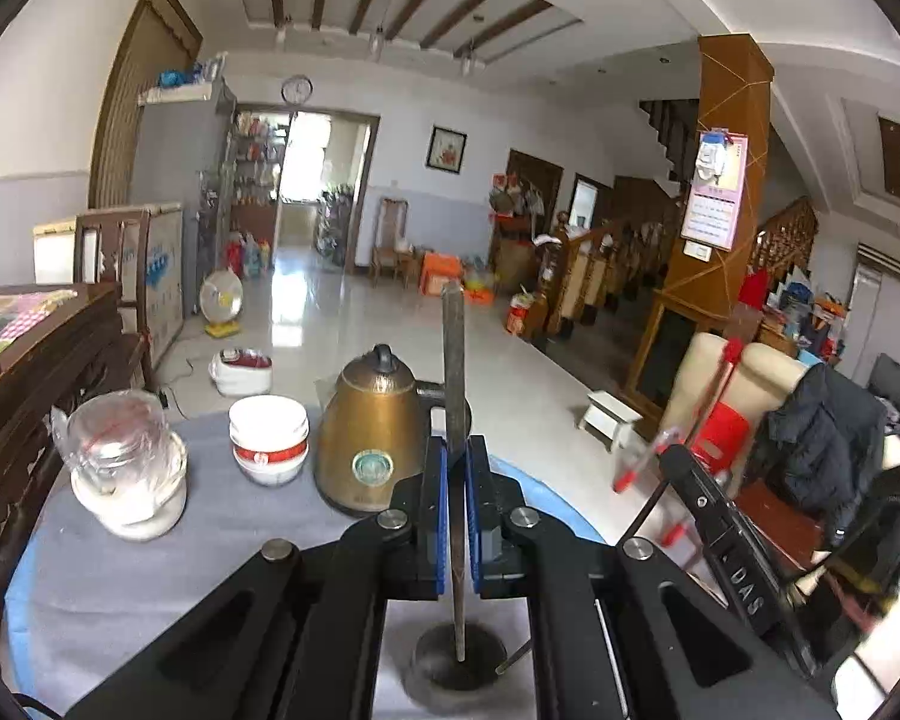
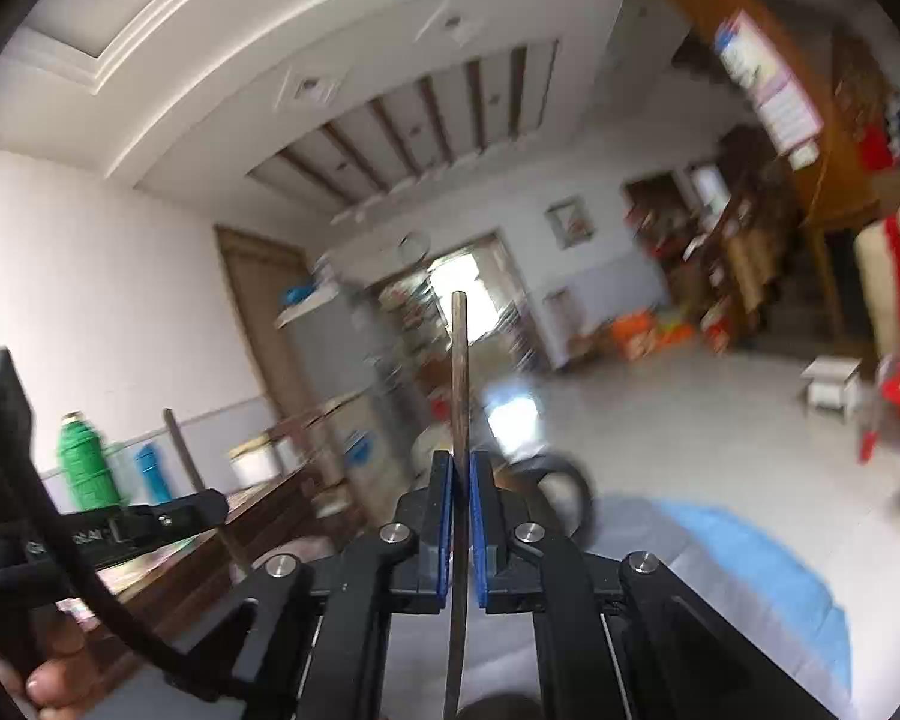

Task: Organize utensils
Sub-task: 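Lift the held chopsticks upright with both tools and carry them over the grey holder, then open both tools to drop the chopsticks into the grey holder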

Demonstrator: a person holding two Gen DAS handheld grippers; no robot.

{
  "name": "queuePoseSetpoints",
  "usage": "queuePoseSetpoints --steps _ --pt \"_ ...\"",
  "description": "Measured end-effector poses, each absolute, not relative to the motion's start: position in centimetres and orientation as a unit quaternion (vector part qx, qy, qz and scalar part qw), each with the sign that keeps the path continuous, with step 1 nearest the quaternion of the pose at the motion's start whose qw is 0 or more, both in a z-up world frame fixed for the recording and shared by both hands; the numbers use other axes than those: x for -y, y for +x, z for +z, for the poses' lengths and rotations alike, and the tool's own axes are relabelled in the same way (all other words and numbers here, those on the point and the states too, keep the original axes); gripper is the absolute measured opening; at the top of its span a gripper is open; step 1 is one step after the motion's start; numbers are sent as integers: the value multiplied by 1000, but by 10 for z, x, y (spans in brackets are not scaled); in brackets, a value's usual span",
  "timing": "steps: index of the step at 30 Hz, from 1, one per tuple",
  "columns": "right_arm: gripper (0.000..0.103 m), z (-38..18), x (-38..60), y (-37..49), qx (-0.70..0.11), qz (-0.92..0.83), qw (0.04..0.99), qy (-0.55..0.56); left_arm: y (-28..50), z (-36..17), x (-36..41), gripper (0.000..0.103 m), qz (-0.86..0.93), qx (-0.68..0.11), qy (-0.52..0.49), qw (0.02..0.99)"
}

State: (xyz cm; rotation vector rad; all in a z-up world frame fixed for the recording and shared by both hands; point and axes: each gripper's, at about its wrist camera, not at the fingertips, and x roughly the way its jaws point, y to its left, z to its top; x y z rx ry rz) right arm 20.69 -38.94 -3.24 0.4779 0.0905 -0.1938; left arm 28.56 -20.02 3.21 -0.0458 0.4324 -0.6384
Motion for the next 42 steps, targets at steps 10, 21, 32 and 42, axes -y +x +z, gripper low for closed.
queuePoseSetpoints --steps 10,21,32,42 --pt "6 -88 372 271 -162 -92 962 199 323 -66 232 6 -288 -321 4 902" --pt "28 -129 411 234 -252 -35 923 287 287 -78 210 63 -260 -337 82 901" --pt "44 -124 385 162 -234 -8 928 289 245 -112 147 64 -177 -351 166 905" --pt "40 -152 329 177 -309 33 915 257 252 -145 121 64 -155 -380 166 896"
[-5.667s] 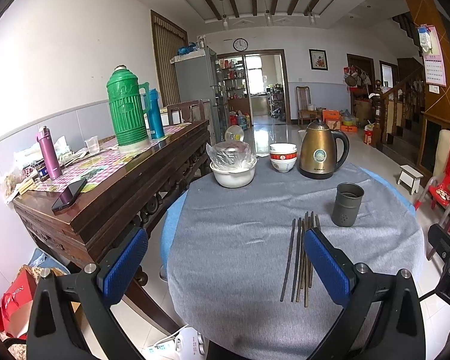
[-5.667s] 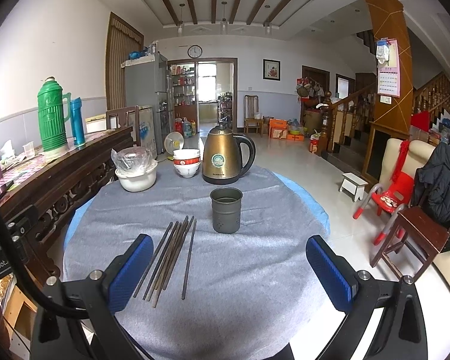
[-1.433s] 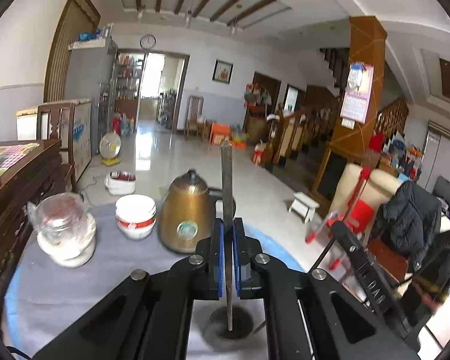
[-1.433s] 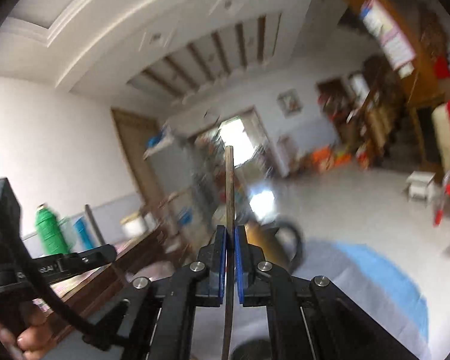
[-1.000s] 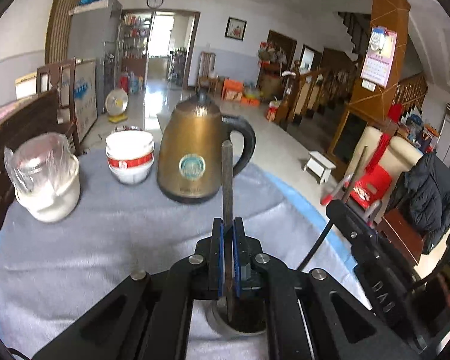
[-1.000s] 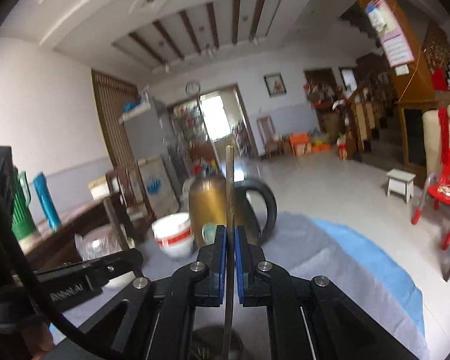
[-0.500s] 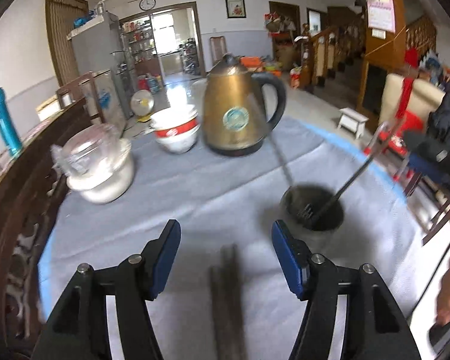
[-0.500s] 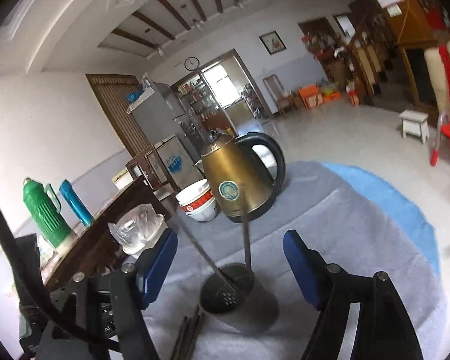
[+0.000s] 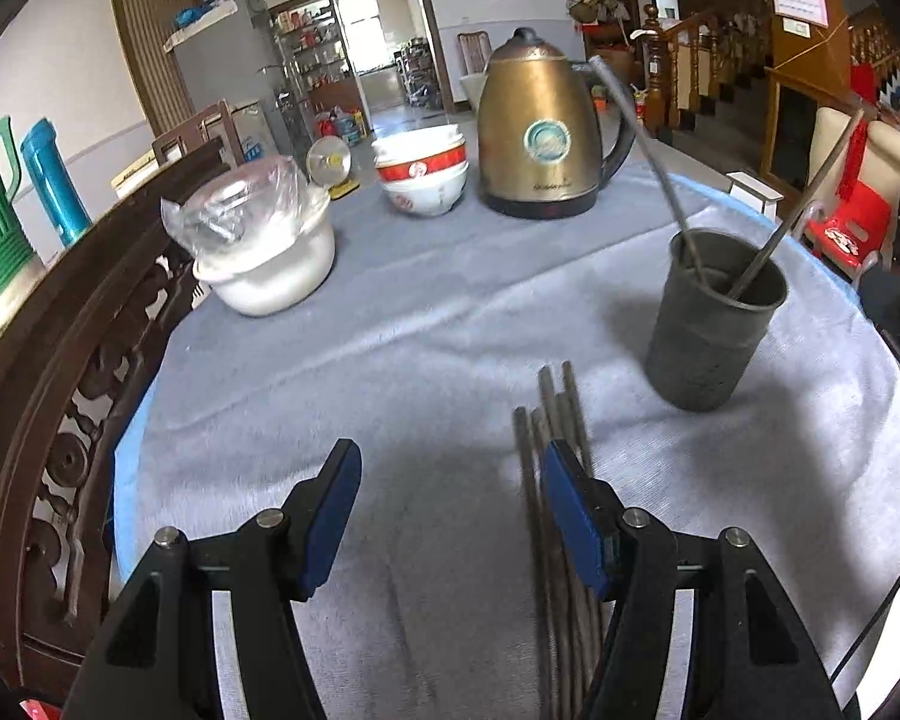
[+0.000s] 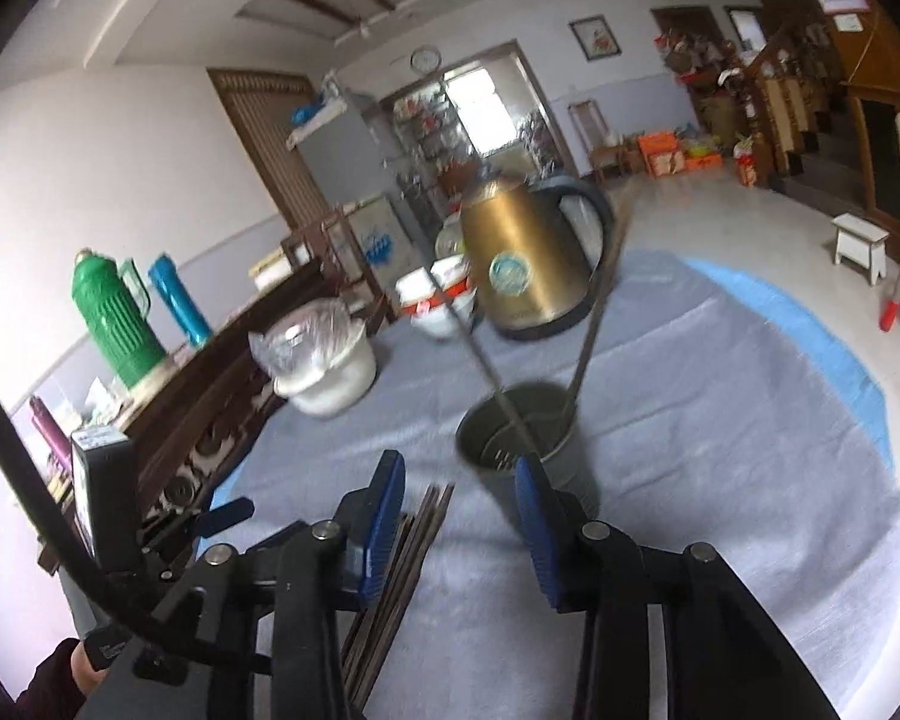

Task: Organize utensils
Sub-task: 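Open both tools to drop the chopsticks into the grey holder, then move both tools back down to the remaining chopsticks on the cloth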

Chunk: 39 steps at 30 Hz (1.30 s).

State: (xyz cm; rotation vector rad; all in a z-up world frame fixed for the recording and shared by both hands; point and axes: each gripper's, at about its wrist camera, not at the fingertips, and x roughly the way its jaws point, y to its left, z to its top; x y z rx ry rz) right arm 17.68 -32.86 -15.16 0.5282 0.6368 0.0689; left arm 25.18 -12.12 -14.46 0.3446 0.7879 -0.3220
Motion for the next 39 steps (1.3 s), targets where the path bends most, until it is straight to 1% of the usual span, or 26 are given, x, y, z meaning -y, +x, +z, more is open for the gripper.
queuePoseSetpoints --steps 11,16,24,26,32,36,37,39 --pt "40 -197 273 220 -411 57 887 203 274 -172 99 64 -142 -407 147 890" --pt "40 -218 253 237 -442 68 875 183 279 -181 91 64 -138 -416 142 888" --pt "41 -243 238 259 -479 70 855 186 282 -187 84 64 -138 -422 139 885" --pt "46 -246 234 263 -486 68 853 174 284 -190 82 65 -135 -426 138 884" --pt "47 -261 222 272 -503 65 847 160 287 -194 73 65 -124 -433 133 883" --pt "44 -258 211 272 -494 67 859 117 284 -191 73 65 -128 -431 130 884" --pt "40 -257 210 272 -493 69 860 114 283 -190 75 65 -130 -430 130 884" --pt "39 -258 211 272 -494 70 860 112 281 -188 77 65 -134 -429 132 884"
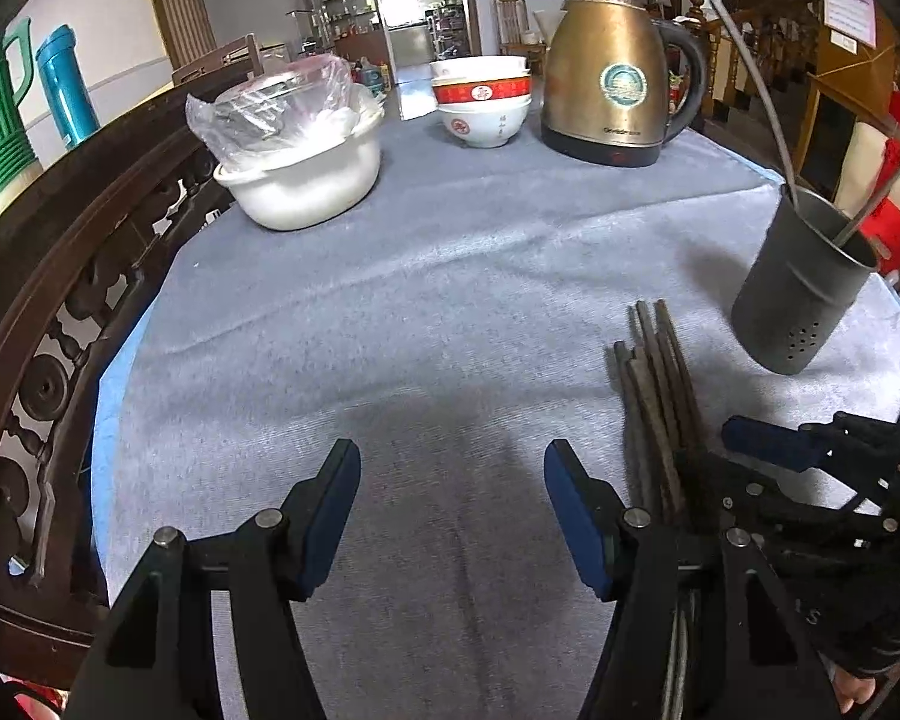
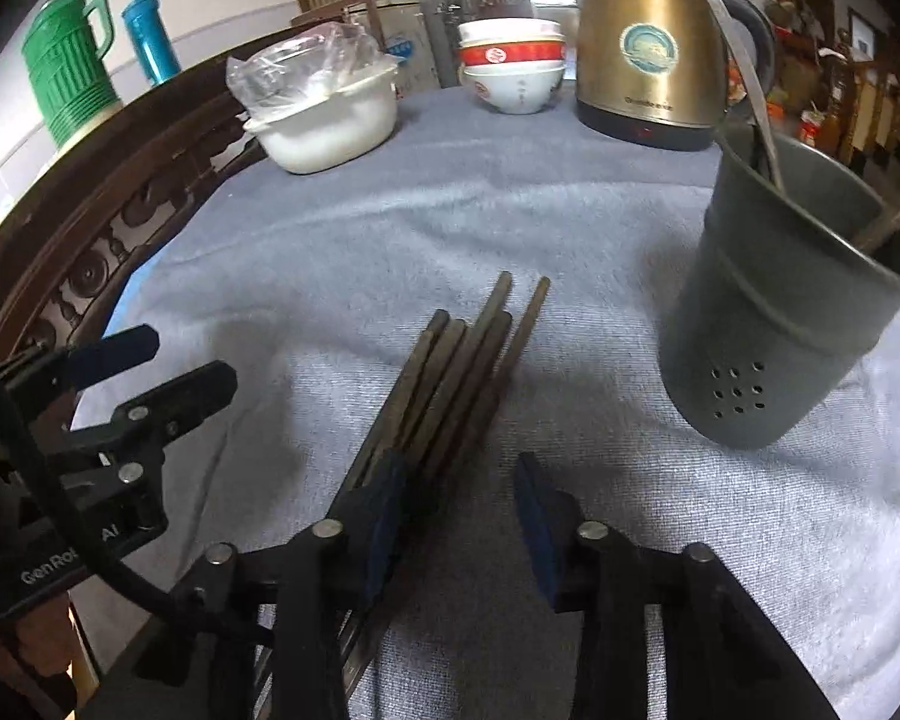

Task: Organize utensils
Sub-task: 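Move both tools back down to the remaining chopsticks on the cloth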

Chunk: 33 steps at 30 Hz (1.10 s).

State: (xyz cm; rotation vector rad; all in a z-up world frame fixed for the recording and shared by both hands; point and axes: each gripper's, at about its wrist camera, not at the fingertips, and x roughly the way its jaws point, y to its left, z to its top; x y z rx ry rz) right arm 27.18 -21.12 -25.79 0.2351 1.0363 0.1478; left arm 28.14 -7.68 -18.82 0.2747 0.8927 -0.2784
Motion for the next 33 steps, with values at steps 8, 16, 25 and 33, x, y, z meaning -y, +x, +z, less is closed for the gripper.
queuePoseSetpoints --steps 8,16,25,33 --pt "36 -260 240 256 -499 48 857 119 274 -182 98 65 -158 -423 141 881" --pt "37 -261 264 250 -512 36 845 148 274 -186 117 65 -169 -424 153 876" --pt "21 -263 275 253 -502 51 843 187 284 -197 123 65 -167 -442 156 868" --pt "14 -264 295 244 -501 48 837 214 307 -218 114 65 -194 -501 116 835"
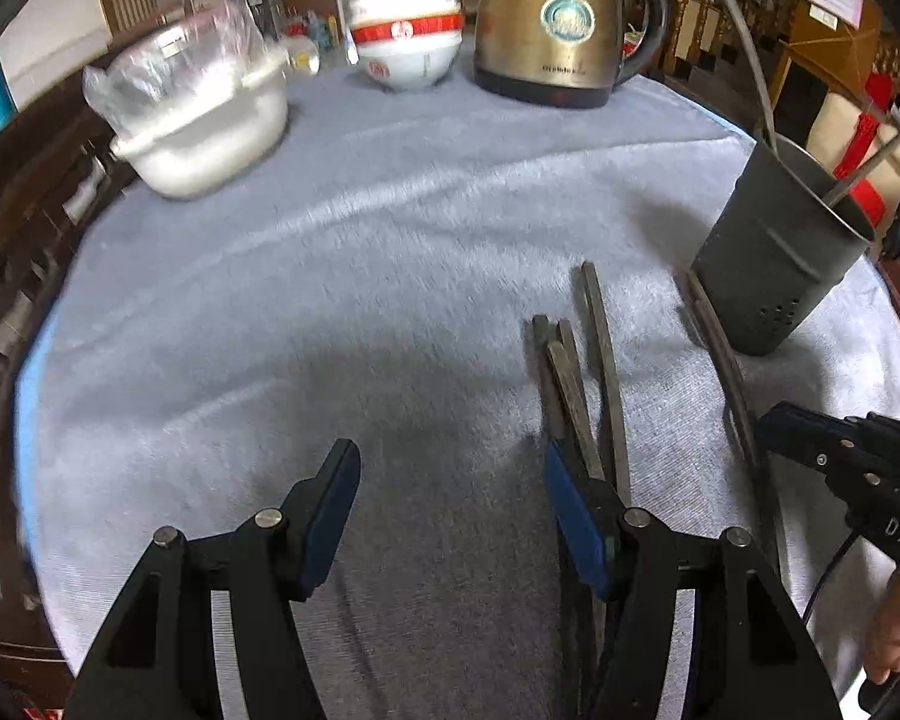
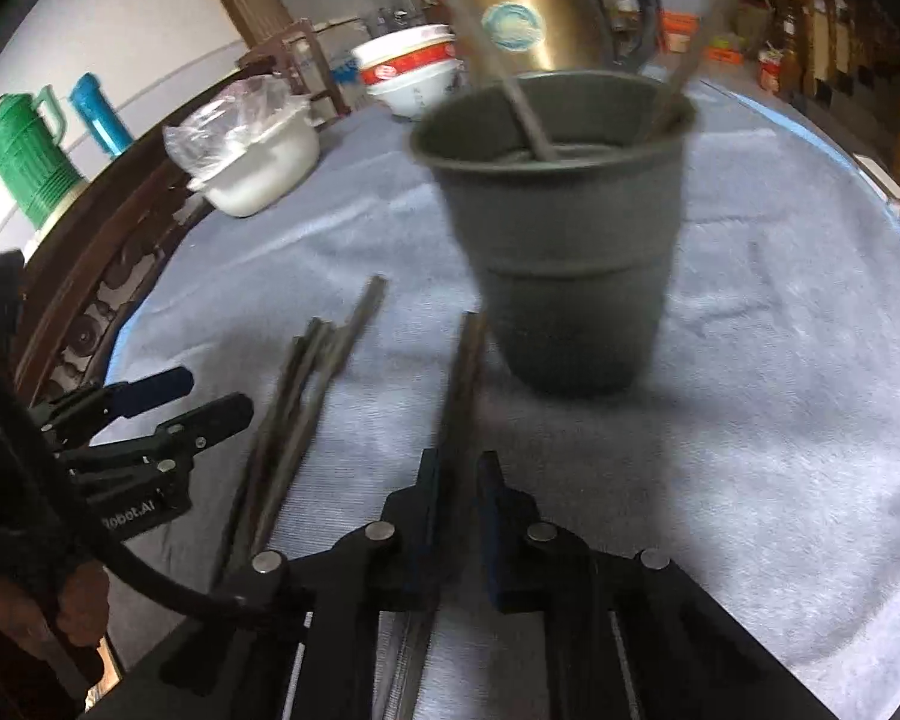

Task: Organize utensils
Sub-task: 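Move both tools back down to the remaining chopsticks on the cloth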

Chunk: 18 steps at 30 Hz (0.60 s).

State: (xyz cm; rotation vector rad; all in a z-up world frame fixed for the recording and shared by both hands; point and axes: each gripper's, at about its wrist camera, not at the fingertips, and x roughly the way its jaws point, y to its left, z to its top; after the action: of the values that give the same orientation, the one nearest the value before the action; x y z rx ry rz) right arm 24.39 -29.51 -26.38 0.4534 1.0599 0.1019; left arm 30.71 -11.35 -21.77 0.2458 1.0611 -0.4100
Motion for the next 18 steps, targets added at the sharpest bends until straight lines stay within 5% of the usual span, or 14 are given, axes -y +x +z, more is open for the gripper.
queuePoseSetpoints --steps 7,18 --pt "17 -273 322 244 -497 55 806 316 313 -215 114 65 -231 -515 80 821" --pt "15 -276 291 251 -506 93 811 277 306 -224 128 65 -247 -510 90 819"
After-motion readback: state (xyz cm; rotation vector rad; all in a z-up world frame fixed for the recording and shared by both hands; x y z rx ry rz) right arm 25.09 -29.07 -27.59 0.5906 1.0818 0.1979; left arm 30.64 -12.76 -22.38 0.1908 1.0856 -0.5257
